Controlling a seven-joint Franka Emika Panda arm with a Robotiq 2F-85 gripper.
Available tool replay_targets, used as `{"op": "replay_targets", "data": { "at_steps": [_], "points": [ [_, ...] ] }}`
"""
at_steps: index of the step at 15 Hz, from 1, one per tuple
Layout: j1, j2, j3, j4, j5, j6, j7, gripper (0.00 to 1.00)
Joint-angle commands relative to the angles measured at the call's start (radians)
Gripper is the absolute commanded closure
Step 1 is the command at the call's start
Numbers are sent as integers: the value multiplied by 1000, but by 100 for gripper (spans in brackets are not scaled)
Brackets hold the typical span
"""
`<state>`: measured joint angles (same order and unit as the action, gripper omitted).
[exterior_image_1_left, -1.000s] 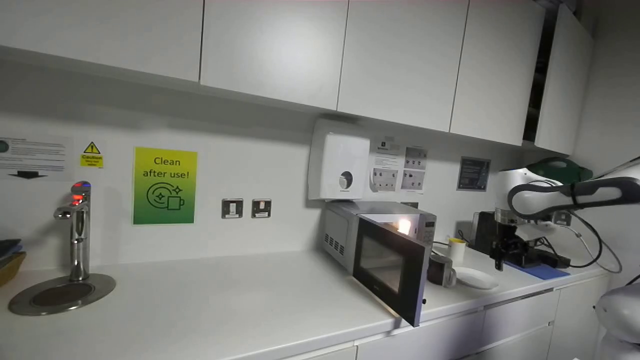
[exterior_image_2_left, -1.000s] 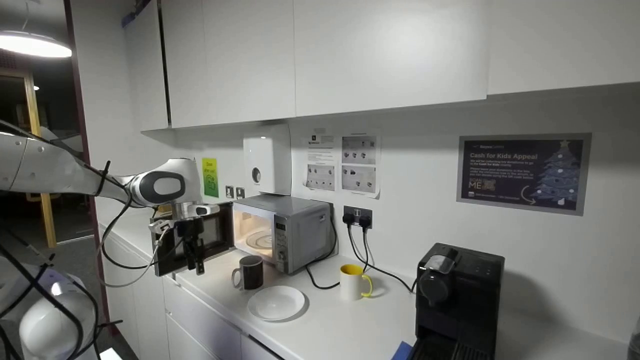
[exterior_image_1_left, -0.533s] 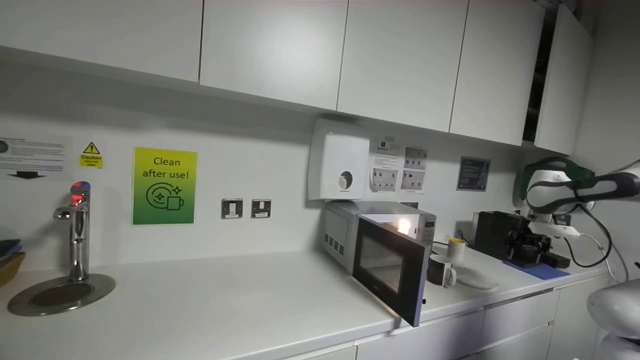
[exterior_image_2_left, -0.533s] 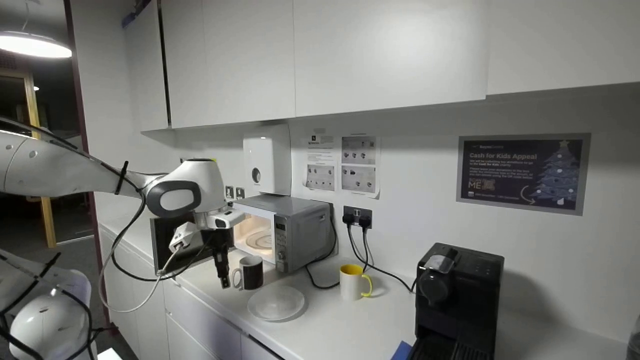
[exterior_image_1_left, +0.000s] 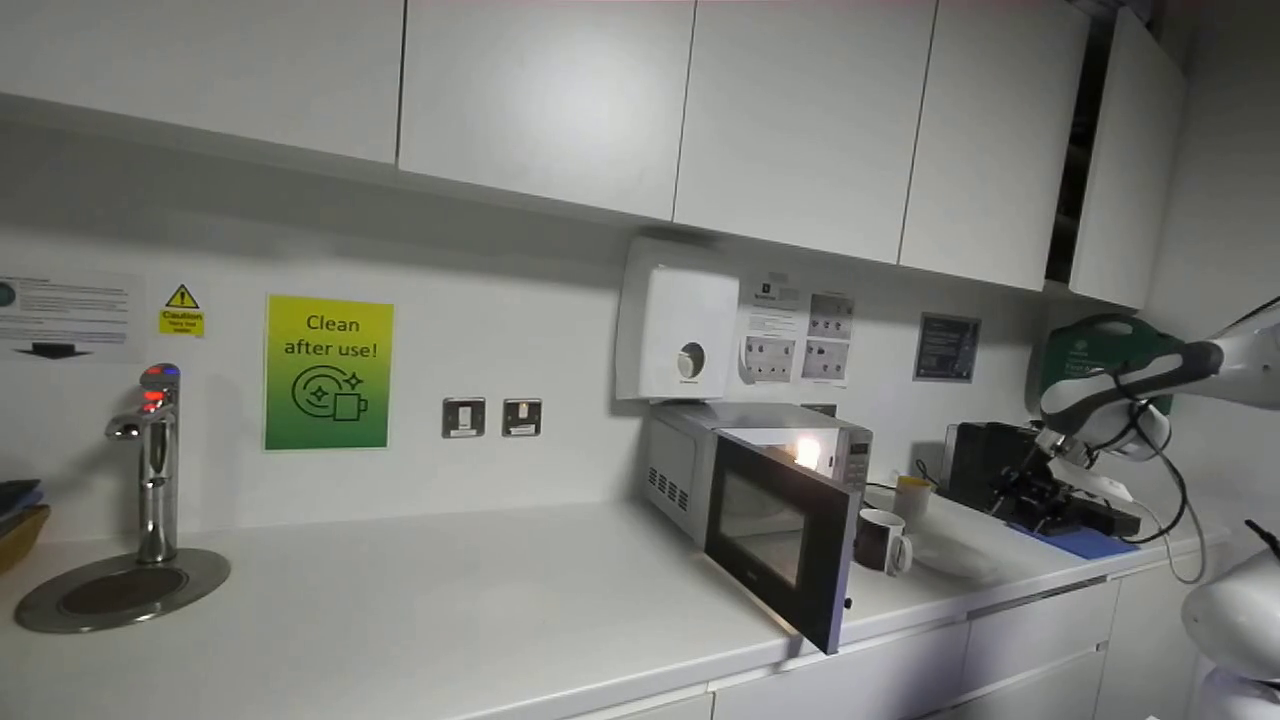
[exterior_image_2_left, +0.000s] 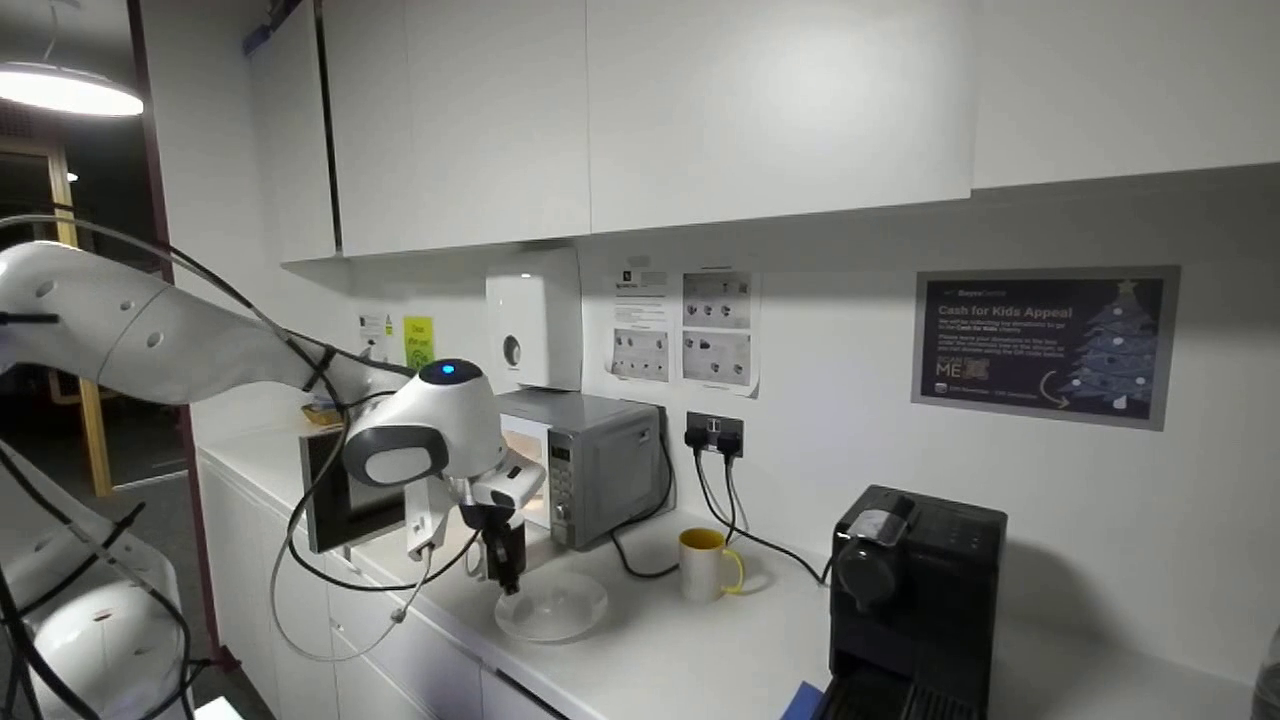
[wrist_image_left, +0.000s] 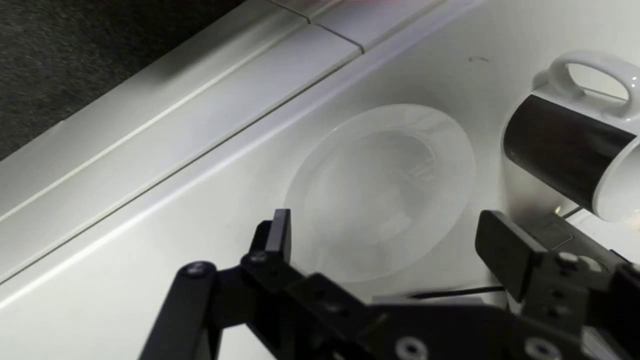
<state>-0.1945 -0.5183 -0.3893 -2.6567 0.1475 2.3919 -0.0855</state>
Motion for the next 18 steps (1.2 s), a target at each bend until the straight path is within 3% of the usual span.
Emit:
{"op": "replay_targets", "data": {
  "at_steps": [1, 2, 4, 14, 18],
  "points": [
    [97, 132, -90, 103, 198, -76, -168, 0],
    [25, 71, -17, 33, 128, -19, -101, 0],
    [48, 120, -37, 67, 182, -46, -146, 0],
    [54, 138, -41, 84, 190, -50, -149, 0],
    [62, 189, -69, 108, 240, 14, -185, 0]
  ]
}}
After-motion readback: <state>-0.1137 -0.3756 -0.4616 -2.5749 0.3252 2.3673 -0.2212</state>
